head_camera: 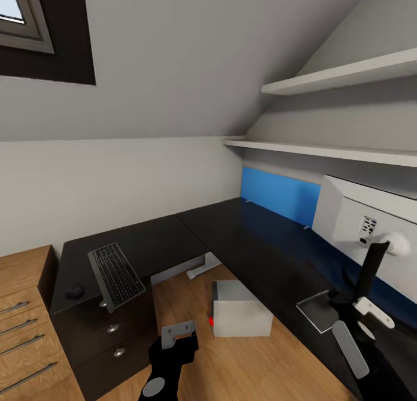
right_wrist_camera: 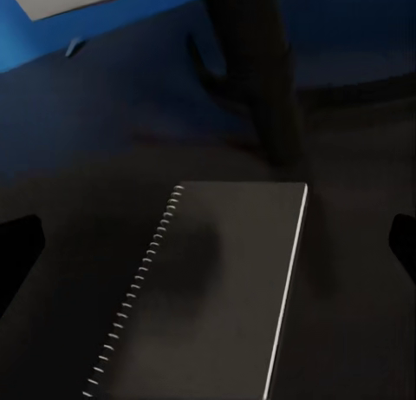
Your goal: In the bedroom, organize the workspace by keeping the computer under the desk, ensuring the monitor is on the desk, placing the keyboard on the desk next to the monitor, placing the mouse on the desk next to the keyboard, moving the folder from the swivel chair onto the desk next to the mouse, stacking the notebook on top of the folder with the pen on top of the notebook, and positioning the swivel chair next to the desk.
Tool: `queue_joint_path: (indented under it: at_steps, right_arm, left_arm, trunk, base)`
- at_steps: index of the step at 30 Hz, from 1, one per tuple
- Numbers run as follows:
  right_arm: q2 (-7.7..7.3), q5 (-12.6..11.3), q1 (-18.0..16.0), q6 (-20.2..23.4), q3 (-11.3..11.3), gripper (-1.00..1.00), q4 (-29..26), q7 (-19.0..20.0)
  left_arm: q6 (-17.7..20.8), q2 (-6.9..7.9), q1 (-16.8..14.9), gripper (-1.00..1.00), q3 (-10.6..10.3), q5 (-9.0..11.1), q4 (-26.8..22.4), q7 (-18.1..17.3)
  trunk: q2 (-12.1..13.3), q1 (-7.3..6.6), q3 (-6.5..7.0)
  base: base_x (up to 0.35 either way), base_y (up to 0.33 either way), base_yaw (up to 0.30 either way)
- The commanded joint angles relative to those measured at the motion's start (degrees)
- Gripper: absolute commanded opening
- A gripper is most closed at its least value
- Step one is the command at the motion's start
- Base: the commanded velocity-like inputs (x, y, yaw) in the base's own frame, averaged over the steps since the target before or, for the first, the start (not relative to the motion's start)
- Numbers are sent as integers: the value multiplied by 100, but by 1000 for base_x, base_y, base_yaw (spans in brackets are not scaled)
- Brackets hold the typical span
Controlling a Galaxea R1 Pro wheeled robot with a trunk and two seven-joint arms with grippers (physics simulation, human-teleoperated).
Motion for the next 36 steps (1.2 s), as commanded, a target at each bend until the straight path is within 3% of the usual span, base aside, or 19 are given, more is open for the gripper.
queue_joint_path:
  at_steps: [1, 8, 26, 36]
  right_arm:
    - [2, 25, -3, -2, 39, 100, -5, -21]
    - [20, 269, -4, -2, 117, 100, -2, -26]
    - [48, 285, -6, 6, 133, 100, -54, -27]
    - [44, 311, -6, -26, 146, 100, -18, -14]
  left_arm:
    - [19, 1, -6, 100, -5, 36, -12, 43]
    - [19, 2, -6, 100, -7, 36, -18, 43]
    - [35, 3, -6, 100, 0, 34, -10, 43]
    - [33, 3, -6, 100, 0, 35, 8, 26]
  trunk:
    - [-5, 0, -7]
    - [-5, 0, -7]
    - [-5, 0, -7]
    - [-5, 0, -7]
  base:
    - [0, 0, -33]
    - [0, 0, -12]
    - [0, 0, 0]
    - [229, -24, 0]
